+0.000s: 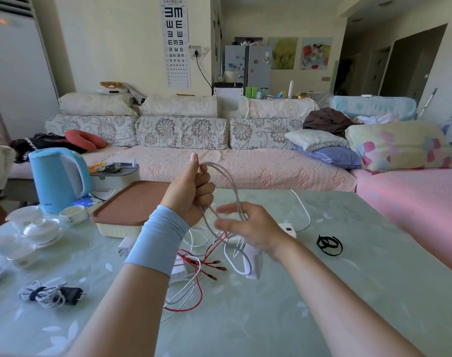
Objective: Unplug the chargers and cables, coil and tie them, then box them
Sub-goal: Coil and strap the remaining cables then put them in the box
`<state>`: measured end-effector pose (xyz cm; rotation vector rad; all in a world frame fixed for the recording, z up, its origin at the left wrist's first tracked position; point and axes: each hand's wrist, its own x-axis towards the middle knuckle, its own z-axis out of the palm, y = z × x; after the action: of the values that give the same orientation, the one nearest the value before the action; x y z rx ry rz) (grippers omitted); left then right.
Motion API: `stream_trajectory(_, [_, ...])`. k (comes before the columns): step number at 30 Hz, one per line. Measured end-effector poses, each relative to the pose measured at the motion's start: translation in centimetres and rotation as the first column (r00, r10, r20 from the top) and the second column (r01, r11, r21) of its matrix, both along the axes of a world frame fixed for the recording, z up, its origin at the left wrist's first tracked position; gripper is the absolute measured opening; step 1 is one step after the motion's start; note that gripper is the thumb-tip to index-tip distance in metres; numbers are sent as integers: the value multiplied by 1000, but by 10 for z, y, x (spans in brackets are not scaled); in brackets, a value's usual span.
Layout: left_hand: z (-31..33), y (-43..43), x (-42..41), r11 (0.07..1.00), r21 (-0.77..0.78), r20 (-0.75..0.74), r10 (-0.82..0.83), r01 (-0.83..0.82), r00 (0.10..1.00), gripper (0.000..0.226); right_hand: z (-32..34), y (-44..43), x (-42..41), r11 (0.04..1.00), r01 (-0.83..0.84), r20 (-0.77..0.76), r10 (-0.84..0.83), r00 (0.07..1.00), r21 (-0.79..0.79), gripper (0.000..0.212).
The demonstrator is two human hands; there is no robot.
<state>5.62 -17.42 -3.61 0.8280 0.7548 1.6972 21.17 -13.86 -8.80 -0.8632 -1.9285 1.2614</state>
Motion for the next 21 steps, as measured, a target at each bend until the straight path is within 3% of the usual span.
stream_trajectory(3, [-9,7,-8,995,-36,-48,92,-94,995,37,-5,3,-11,996,-63,210,50,976,56,20])
stream_trajectory(6, [-22,5,-26,945,-32,-322,299,-326,898,37,-4,6,-8,968,-247,421,208,883,40,19])
stream_trajectory(7, [-26,4,-33,917,-4,-453,354,-399,818,38,-2,7,-5,953,-302,485,263,834,1,22])
stream_trajectory(9, [-31,4,-44,851,108,-738,414,-513,532,40,-3,13,2,925,-367,599,349,720,-99,24])
stream_trajectory(10, [-33,5,-46,839,160,-804,416,-520,424,39,-2,15,4,915,-371,625,383,680,-158,25])
stream_trajectory(11, [-34,6,-48,840,188,-826,416,-510,380,38,-2,17,7,904,-364,613,422,668,-225,24])
stream_trajectory(15, [-38,11,-47,812,232,-789,479,-535,385,35,-2,22,15,836,-326,387,505,771,-442,35])
stream_trajectory(16, [-39,12,-46,809,227,-738,506,-543,446,32,-2,23,17,835,-339,352,503,789,-433,32])
stream_trajectory(18, [-43,15,-46,833,135,-493,526,-537,693,21,-4,23,18,864,-327,284,447,848,-384,26])
stream_trajectory(19, [-46,18,-46,860,68,-317,499,-506,806,27,-6,24,18,885,-294,234,391,890,-362,25])
stream_trajectory(21, [-56,20,-45,901,-71,-94,421,-428,902,60,-7,28,17,913,-227,93,272,958,-339,26])
